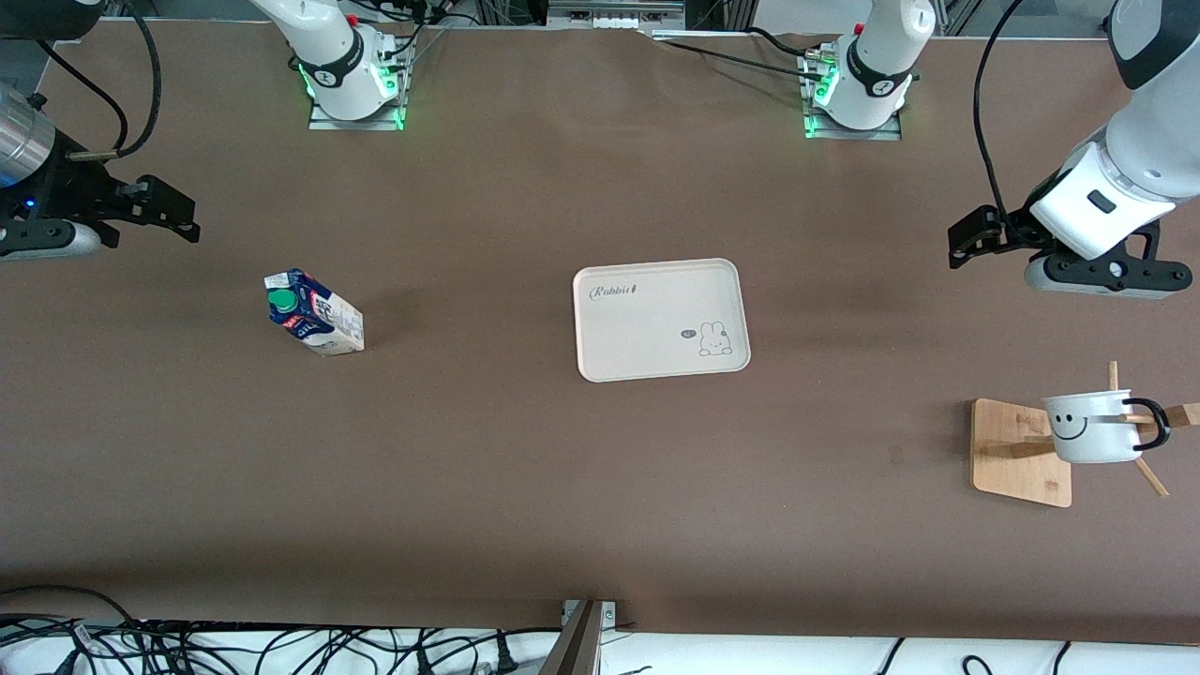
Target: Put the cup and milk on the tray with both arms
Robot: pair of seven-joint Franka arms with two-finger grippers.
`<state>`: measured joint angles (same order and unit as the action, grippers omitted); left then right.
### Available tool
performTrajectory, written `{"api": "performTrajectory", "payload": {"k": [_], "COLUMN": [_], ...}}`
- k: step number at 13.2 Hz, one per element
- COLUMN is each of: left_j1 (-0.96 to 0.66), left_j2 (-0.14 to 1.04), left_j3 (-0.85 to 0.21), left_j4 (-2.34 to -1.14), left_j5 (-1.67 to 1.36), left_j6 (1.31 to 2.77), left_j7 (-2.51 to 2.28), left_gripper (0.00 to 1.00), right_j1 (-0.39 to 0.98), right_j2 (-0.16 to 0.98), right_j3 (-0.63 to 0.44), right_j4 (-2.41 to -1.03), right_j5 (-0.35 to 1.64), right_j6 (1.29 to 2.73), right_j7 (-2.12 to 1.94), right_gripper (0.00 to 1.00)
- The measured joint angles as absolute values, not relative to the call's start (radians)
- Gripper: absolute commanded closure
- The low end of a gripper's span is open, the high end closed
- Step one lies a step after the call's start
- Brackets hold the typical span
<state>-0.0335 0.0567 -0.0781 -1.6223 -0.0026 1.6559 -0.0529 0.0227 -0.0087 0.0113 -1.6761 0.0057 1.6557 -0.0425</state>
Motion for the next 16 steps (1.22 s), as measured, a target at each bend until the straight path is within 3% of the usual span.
{"api": "performTrajectory", "payload": {"k": [10,16], "left_j1": [-0.034,-0.037], "left_j2": [0.057,0.057], "left_j3": [-0.078,-0.079], "left_j4": [-1.622,-1.622], "left_j5": [-0.003,-0.003], "left_j6": [1.656,1.656], "left_j7": [-0.053,-0.058], "left_gripper": [0.00,0.00], "right_j1": [0.023,0.049], "right_j2": [-0.007,0.075], "right_j3": [0.019,0.027], "right_j4": [-1.659,-1.659], "right_j5": [0.007,0.010], "right_j6": [1.652,1.646], "right_j7": [-0.026,-0.043], "right_gripper": [0.00,0.00]}}
